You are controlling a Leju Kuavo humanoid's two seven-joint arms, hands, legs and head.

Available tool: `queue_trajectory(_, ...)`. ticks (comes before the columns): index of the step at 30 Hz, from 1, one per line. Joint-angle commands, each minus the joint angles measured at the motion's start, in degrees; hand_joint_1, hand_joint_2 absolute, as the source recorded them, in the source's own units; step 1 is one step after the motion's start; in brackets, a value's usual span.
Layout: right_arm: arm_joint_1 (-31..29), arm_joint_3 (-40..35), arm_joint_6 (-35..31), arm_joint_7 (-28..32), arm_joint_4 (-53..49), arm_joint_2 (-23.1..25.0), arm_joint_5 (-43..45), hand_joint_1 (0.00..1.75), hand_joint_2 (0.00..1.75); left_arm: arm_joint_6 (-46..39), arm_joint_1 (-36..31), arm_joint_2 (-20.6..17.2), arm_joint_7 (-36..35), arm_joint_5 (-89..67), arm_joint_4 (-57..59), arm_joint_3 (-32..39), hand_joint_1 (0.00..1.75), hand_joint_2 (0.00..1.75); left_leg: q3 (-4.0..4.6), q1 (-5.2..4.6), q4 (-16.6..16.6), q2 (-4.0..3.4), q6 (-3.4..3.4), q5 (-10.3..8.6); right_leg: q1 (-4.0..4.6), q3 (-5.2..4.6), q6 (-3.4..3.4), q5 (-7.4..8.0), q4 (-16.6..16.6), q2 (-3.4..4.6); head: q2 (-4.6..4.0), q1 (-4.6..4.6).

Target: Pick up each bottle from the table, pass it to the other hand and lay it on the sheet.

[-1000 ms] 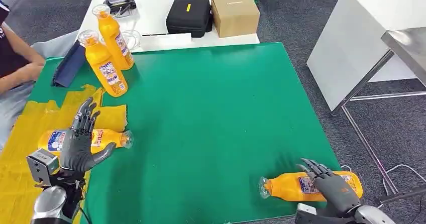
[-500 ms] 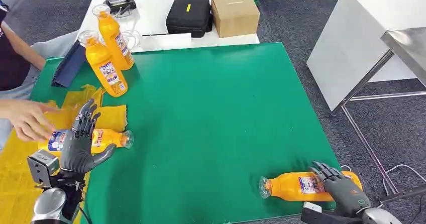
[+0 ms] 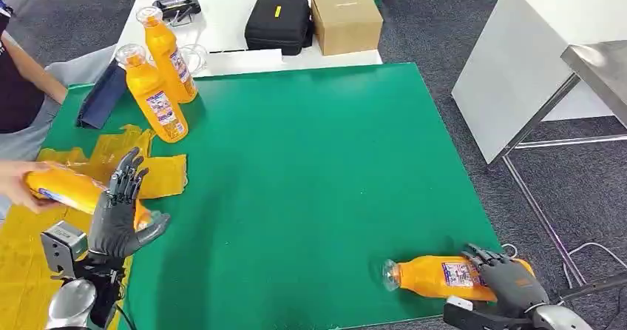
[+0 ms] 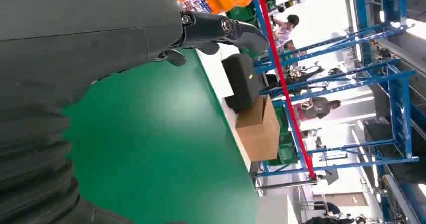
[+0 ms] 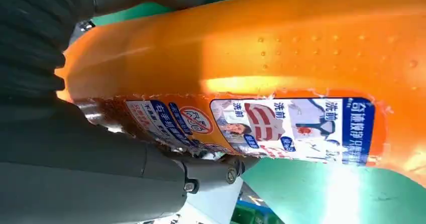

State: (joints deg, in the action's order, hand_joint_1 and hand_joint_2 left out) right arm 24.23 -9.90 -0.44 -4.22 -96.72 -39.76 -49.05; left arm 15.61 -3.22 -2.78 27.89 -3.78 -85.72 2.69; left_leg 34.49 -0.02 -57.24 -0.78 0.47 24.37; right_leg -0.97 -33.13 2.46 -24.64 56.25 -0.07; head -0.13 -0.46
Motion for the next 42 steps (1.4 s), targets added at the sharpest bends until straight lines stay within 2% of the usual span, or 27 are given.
queue_trajectory(1,-2.2,-1.59,0.08,-0.52,4.01,2.14,-1.15,1.75,1.75,0.21,-0.03,0.76,-0.43,-0.21,0.81,0.4,0.0,1.75,-0.21,0.1,0.04,0.09,-0.05,0.05,0.1,0.26,-0.11,-0.01,-0.12,-0.03,0.0,0.0)
queue_trajectory(8,-4.64,-2.17,-1.68,1.67,4.01,4.7,-3.27,1.75,1.75,0.39,0.21,0.9,-0.52,0.1,0.42,0.92,0.0,1.75,-0.26,0.12,0.05,0.03,-0.06,0.06,0.13,0.28,-0.12,0.01,-0.15,0.03,0.0,0.0)
queue_trajectory(11,-6.0,-2.6,-3.48,6.0,2.96,6.75,-2.17,1.75,1.75,0.53,0.1,0.78,-0.51,0.27,0.58,1.17,0.0,1.75,-0.19,0.1,0.07,0.0,-0.05,0.01,0.11,0.18,-0.1,0.04,-0.13,0.06,0.0,0.0)
queue_trajectory(16,-9.41,-4.38,-4.36,19.46,-0.38,13.15,7.07,1.75,1.75,0.8,-0.99,0.38,-0.28,0.84,1.91,1.15,0.0,1.75,-0.24,0.12,0.07,-0.02,-0.09,0.04,0.13,0.22,-0.13,0.01,-0.11,0.08,0.0,0.0)
queue_trajectory(19,-11.62,-4.56,-5.2,21.9,-1.18,17.9,8.0,1.75,1.75,0.81,-0.71,0.5,-0.25,0.96,1.6,1.21,0.0,1.75,-0.31,0.16,0.08,-0.07,-0.11,0.06,0.18,0.27,-0.17,0.01,-0.12,0.15,0.0,-0.02)
queue_trajectory(29,-12.1,-4.79,-5.1,21.49,-1.17,18.47,7.66,1.75,1.75,0.85,-0.34,0.56,-0.24,1.01,1.17,1.25,0.0,1.75,-0.16,0.14,0.03,-0.03,-0.04,0.03,0.16,0.17,-0.08,0.0,-0.03,0.07,0.0,0.0)
queue_trajectory(30,-12.37,-3.85,-5.52,25.23,-1.44,20.06,10.55,1.75,1.75,0.89,-0.34,0.56,-0.23,1.04,1.15,1.23,0.0,1.75,-0.24,0.15,0.03,-0.01,-0.06,0.06,0.18,0.27,-0.1,-0.02,-0.05,0.07,0.0,0.0)
queue_trajectory(31,-13.06,-2.93,-5.48,26.45,-1.71,22.39,11.37,1.75,1.75,0.89,-0.24,0.61,-0.21,1.09,1.06,1.21,0.0,1.75,-0.13,0.12,0.03,0.0,-0.05,0.02,0.16,0.16,-0.07,0.0,-0.02,0.04,0.0,0.0)
queue_trajectory(33,-15.81,-1.43,-5.79,27.21,-2.3,29.33,16.73,1.75,1.75,0.9,0.94,0.89,-0.19,1.31,-0.14,1.11,0.0,1.75,-0.27,0.19,0.02,-0.06,-0.09,0.08,0.23,0.29,-0.15,-0.02,-0.05,0.13,0.0,0.02)
queue_trajectory(35,-19.63,-0.85,-3.02,26.64,0.0,34.56,24.54,1.75,1.75,0.67,1.27,0.81,-0.56,1.07,-0.61,-0.34,0.0,1.75,-0.25,0.16,0.05,-0.24,-0.13,0.08,0.22,0.22,-0.18,0.02,-0.03,0.31,0.0,0.02)
queue_trajectory(38,-25.05,-2.22,-2.0,25.0,7.67,38.6,29.26,1.75,1.75,0.3,-1.62,0.69,-1.42,0.34,1.42,-4.11,0.0,1.75,-0.28,0.18,0.04,-0.29,-0.14,0.06,0.24,0.19,-0.2,0.06,-0.01,0.37,0.0,-0.02)
queue_trajectory(42,-30.83,-4.84,-2.07,25.81,16.9,42.27,32.24,1.75,1.75,-0.11,-5.39,0.63,-2.15,-0.55,3.52,-9.69,0.0,1.75,-0.25,0.29,0.06,-0.02,-0.11,-0.09,0.33,0.21,-0.13,0.11,-0.11,0.07,0.0,0.0)
